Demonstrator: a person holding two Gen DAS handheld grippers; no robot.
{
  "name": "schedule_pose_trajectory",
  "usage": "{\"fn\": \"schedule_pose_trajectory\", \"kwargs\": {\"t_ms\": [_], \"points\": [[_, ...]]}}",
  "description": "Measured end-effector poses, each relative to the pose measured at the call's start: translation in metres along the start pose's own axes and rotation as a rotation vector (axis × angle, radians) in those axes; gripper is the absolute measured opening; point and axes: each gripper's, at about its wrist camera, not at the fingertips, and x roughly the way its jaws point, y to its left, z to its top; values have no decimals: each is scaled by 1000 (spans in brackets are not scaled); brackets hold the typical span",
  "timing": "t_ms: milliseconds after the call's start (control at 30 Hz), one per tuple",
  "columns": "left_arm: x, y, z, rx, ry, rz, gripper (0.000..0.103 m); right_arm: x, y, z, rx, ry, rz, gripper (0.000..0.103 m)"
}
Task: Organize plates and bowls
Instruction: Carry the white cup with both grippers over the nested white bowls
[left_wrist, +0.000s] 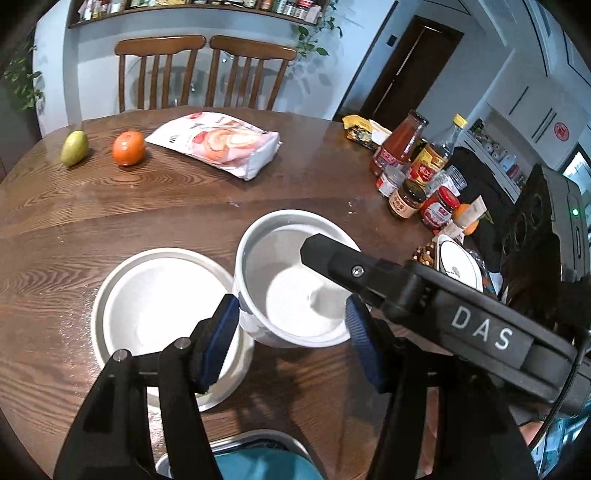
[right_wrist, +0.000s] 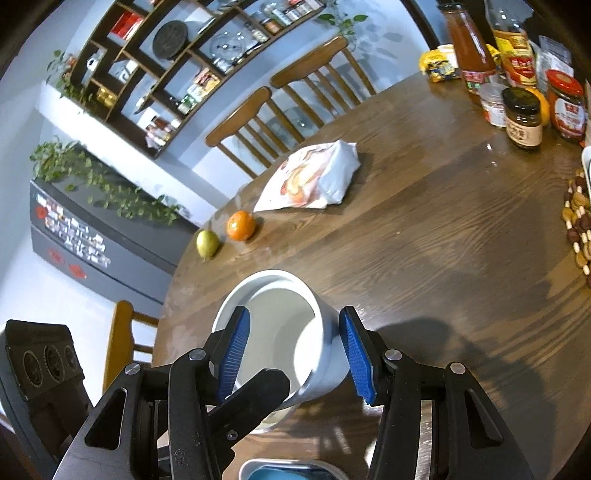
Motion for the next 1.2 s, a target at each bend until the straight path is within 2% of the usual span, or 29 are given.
{"fn": "schedule_pose_trajectory", "kwargs": {"t_ms": [400, 700, 1067, 1200], "points": [[-13, 11, -1, -29, -9, -5, 58, 2, 14, -2, -27, 4, 4, 54], [-26, 21, 0, -61, -43, -11, 58, 4, 32, -1, -62, 5, 2, 54], [-45, 48, -3, -120, -76, 22, 58, 24, 63, -5, -138, 78, 12, 54], [-44, 54, -6, -139, -65, 32, 58, 31, 65, -8, -150, 97, 13, 54]]}}
